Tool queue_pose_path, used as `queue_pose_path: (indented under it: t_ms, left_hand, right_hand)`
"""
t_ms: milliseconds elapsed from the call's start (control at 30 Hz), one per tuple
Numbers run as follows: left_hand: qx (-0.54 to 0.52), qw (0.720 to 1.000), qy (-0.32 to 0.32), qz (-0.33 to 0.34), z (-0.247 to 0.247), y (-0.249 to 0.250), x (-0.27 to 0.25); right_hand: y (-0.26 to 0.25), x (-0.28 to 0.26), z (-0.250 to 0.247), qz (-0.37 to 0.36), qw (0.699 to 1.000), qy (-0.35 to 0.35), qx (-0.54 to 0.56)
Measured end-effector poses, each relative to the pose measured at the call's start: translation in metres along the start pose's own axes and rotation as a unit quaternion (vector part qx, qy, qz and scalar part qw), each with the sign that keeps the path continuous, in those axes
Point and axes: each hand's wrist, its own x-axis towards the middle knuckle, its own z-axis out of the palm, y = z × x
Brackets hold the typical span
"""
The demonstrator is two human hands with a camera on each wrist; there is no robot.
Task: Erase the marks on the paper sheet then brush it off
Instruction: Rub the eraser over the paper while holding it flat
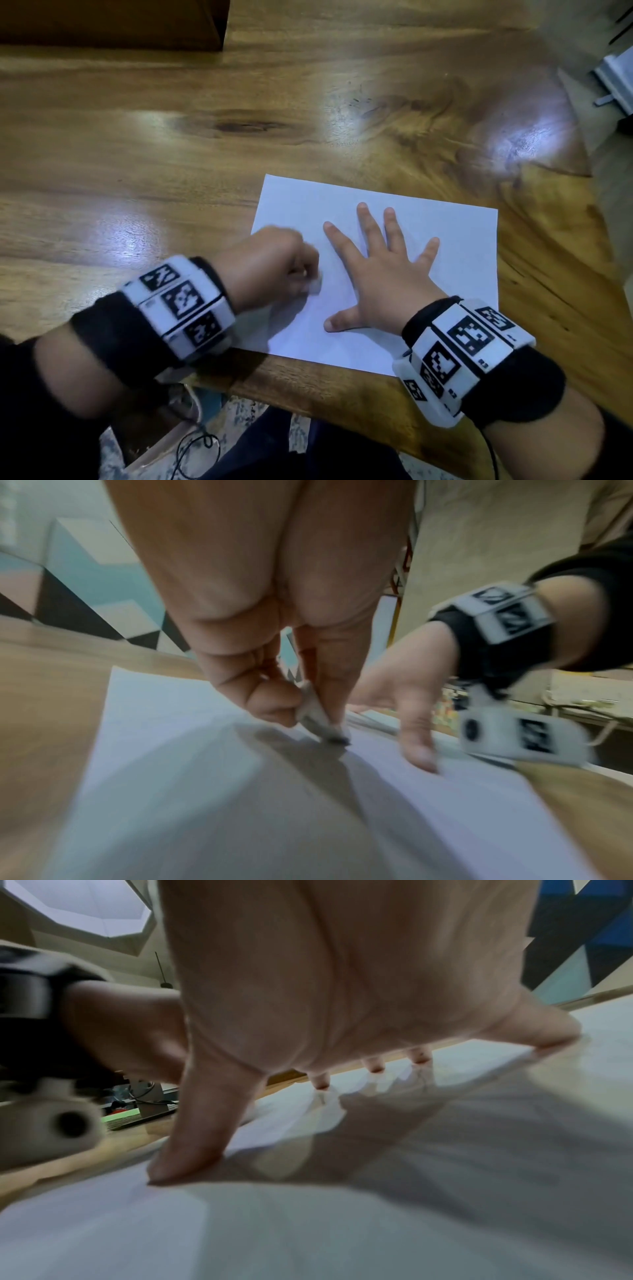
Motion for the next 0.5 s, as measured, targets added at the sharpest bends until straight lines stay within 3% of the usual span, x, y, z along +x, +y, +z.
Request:
queue_pose_path:
  t_ms: [100, 233, 300, 500]
  left_hand:
    - [-0.006, 0.998, 0.054, -0.004, 0.002, 0.001, 0.010]
    - [-0.030, 0.998, -0.042, 0.026, 0.020, 0.005, -0.026]
    - [-0.034, 0.997, -0.059, 0.020, 0.016, 0.006, -0.024]
    - [-0.005, 0.999, 0.033, -0.018, -0.002, 0.004, 0.016]
  right_hand:
    - [0.000, 0.000, 0.000, 0.001, 1.000, -0.003, 0.001]
    - [0.000, 0.001, -0.001, 0.003, 1.000, -0.008, 0.000]
    - [-0.001, 0.000, -0.001, 0.002, 1.000, -0.009, 0.000]
    - [-0.001, 0.000, 0.000, 0.001, 1.000, -0.003, 0.001]
